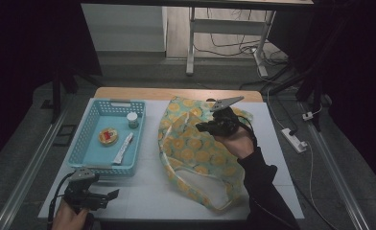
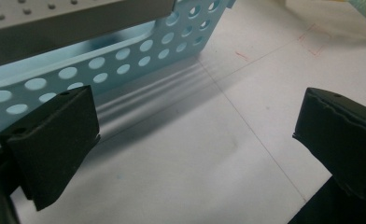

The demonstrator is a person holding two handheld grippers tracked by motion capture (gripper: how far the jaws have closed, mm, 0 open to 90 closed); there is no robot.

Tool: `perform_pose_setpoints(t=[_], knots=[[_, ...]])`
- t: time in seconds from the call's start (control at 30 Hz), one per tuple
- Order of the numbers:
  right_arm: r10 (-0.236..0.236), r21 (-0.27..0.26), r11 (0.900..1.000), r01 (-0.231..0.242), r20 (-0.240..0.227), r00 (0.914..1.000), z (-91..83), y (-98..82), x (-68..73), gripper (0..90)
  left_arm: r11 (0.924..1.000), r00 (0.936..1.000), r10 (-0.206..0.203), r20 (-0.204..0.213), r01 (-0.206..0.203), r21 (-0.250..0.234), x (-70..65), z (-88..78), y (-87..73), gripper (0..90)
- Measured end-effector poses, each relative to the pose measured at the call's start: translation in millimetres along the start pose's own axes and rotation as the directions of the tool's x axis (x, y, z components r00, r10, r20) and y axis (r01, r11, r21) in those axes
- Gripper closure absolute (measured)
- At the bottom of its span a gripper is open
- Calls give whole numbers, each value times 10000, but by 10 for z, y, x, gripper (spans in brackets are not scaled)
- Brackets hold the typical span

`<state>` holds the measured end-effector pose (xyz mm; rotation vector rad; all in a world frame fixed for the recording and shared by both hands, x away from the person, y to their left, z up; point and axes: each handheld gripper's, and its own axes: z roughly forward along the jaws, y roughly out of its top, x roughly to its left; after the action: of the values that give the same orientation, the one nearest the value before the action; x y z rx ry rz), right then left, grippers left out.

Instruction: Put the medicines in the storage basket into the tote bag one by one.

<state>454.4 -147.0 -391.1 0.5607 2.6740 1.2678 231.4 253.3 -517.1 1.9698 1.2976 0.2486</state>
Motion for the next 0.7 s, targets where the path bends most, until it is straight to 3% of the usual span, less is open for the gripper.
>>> perform_pose_setpoints(t=[0.1, 0.23, 0.7], knots=[[19, -2, 10000, -19, -15, 10000, 6, -5, 1, 893, 10000, 10000, 42, 13, -42, -28, 15, -7, 4, 0], [39, -1, 10000, -39, -30, 10000, 5, -8, 3, 893, 9999, 9994, 92, 330, -89, -70, 34, -19, 17, 7], [13, 33, 10000, -13, -10, 10000, -10, -25, 2, 893, 9987, 9992, 188, 357, -171, -490, 36, -153, 74, 0]])
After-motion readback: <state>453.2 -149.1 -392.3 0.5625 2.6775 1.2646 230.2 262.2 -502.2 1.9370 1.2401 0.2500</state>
